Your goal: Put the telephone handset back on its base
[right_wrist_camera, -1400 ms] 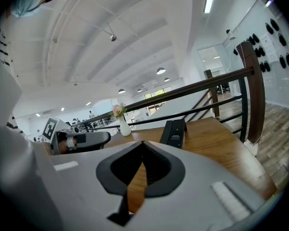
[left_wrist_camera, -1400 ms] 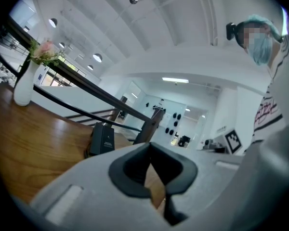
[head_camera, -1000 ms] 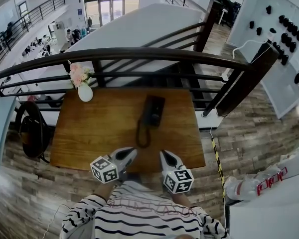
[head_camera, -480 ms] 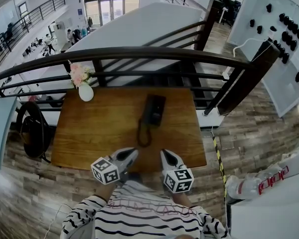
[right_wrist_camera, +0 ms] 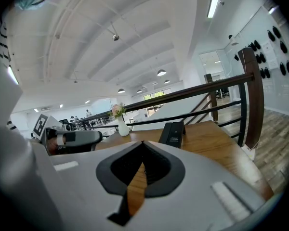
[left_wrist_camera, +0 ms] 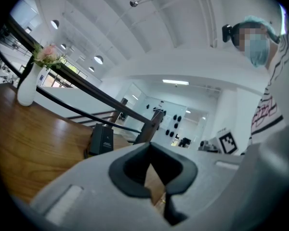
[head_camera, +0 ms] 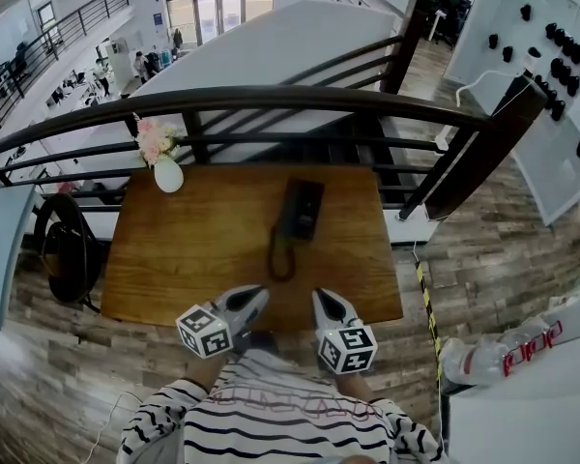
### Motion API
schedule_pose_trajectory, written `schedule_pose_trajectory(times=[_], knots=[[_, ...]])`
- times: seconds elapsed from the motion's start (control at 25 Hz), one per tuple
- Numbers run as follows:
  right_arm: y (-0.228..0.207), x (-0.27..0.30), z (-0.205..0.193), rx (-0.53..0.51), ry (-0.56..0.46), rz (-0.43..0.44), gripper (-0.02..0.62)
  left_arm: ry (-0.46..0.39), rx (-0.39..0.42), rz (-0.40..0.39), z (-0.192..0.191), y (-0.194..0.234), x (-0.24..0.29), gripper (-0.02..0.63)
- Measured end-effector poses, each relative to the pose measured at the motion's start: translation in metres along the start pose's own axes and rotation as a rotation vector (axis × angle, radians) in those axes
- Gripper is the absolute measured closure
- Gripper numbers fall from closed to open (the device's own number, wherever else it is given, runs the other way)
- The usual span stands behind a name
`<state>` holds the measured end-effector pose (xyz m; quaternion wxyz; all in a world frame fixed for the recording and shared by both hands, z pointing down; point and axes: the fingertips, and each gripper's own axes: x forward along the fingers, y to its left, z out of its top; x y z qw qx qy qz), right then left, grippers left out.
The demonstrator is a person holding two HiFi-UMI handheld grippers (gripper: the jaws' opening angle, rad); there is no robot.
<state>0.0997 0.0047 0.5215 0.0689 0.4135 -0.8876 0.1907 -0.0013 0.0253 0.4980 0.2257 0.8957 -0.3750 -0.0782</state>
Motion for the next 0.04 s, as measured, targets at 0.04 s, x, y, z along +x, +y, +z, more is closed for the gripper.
schedule_pose_trajectory(times=[0.04], knots=[[-0.0008, 0.0003, -0.0003, -0.001, 0.0, 0.001, 0.595, 0.0, -0.001, 0.002, -0.0005, 0.0003, 0.001, 0.604]])
